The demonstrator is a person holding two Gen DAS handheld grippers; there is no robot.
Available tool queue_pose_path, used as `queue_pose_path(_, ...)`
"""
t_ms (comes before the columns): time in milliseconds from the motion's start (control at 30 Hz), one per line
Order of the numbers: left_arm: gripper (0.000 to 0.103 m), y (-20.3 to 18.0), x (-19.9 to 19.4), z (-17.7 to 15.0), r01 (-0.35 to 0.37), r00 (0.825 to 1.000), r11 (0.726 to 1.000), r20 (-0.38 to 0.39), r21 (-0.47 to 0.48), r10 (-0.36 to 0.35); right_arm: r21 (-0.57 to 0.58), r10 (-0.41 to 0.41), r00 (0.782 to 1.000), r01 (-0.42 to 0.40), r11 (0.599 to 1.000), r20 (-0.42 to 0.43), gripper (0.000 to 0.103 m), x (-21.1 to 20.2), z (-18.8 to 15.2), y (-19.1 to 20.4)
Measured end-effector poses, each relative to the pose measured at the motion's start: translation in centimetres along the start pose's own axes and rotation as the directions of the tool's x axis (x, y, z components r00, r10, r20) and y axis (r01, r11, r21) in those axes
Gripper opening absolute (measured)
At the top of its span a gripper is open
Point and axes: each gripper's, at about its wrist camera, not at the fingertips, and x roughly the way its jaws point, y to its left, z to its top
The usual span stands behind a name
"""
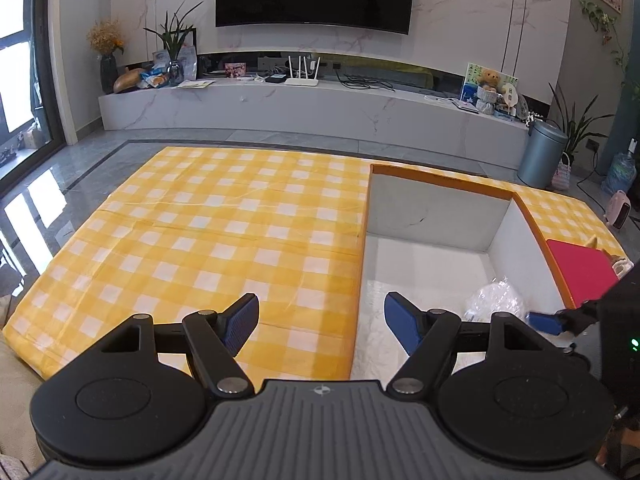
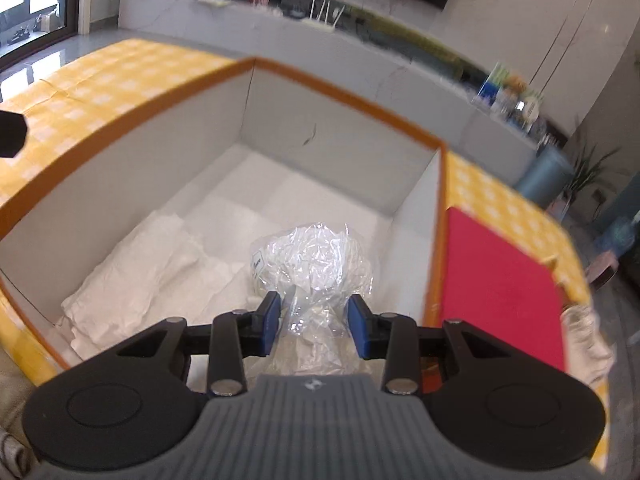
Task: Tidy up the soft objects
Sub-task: 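Lower the plastic bundle into the cardboard box and open the right gripper, then withdraw both tools from the box back toward the remaining soft items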
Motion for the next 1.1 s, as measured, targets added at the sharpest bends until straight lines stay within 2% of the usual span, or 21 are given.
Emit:
queue_pose_path(100, 0.084, 0.3, 0.1, -0.1, 0.003, 1.000, 1.000, -0.006, -0.007, -0.003, -0.024, -0.029, 0.999, 0.028, 0.999, -0.015, 0.037, 0.5, 0.3, 0.1)
queue_pose_path(167, 0.084, 0.4, 0.2, -0.1, 0.004, 1.000, 1.000, -0.010, -0.013, -0.004, -0.001, -0.011, 1.000, 0.011, 1.000, -0.019, 0.037, 0.6, 0.5, -0.1)
queue_pose_path(267, 0.084, 0.5, 0.2, -0.2, 0.002, 1.000, 1.000, -0.015, -0.016, -0.003, 0.033, 0.068, 0.997, -0.066, 0.997, -0.045, 0.037, 0.7, 1.1, 0.1)
queue_pose_path(333, 0.084, 0.5, 0.1, -0.2, 0.002, 1.000, 1.000, -0.017, -0.016, -0.002, 0.018, 0.085, 0.994, -0.084, 0.996, -0.066, 0.036, 1.0, 1.1, 1.0)
queue_pose_path(500, 0.084, 0.6, 0.1, -0.2, 0.021, 1.000, 0.999, -0.014, -0.024, -0.022, 0.168, 0.277, 0.956, -0.259, 0.951, -0.095, 0.035, 1.8, 1.7, 0.1)
queue_pose_path(600, 0.084, 0.5, 0.2, -0.3, 0.018, 1.000, 1.000, -0.017, -0.020, -0.018, 0.171, 0.278, 0.957, -0.261, 0.950, -0.085, 0.036, 1.8, 1.6, 0.2)
queue_pose_path(633, 0.084, 0.5, 0.3, -0.4, 0.016, 1.000, 1.000, -0.019, -0.019, -0.017, 0.167, 0.270, 0.959, -0.255, 0.952, -0.079, 0.042, 1.6, 1.5, 0.2)
queue_pose_path(733, 0.084, 0.5, 0.5, -0.5, 0.015, 1.000, 1.000, -0.024, -0.016, -0.015, 0.202, 0.266, 0.962, -0.249, 0.947, -0.057, 0.073, 0.9, 1.5, -0.2)
queue_pose_path(800, 0.084, 0.4, 0.5, -0.5, 0.016, 1.000, 1.000, -0.023, -0.012, -0.016, 0.199, 0.277, 0.960, -0.264, 0.944, -0.040, 0.076, 0.3, 1.5, -0.5)
queue_pose_path(867, 0.084, 0.4, 0.5, -0.5, 0.019, 1.000, 1.000, -0.016, -0.009, -0.019, 0.170, 0.303, 0.952, -0.294, 0.940, -0.029, 0.088, -0.2, 1.5, -0.5)
queue_pose_path(933, 0.084, 0.3, 0.4, -0.5, 0.019, 1.000, 1.000, -0.013, -0.006, -0.019, 0.126, 0.318, 0.948, -0.315, 0.941, -0.005, 0.093, -0.6, 1.7, -0.1)
queue_pose_path(1100, 0.084, -0.1, 0.0, -0.5, 0.028, 1.000, 1.000, 0.006, 0.013, -0.028, 0.056, 0.274, 0.958, -0.280, 0.958, 0.088, 0.099, -2.8, 1.6, 0.3)
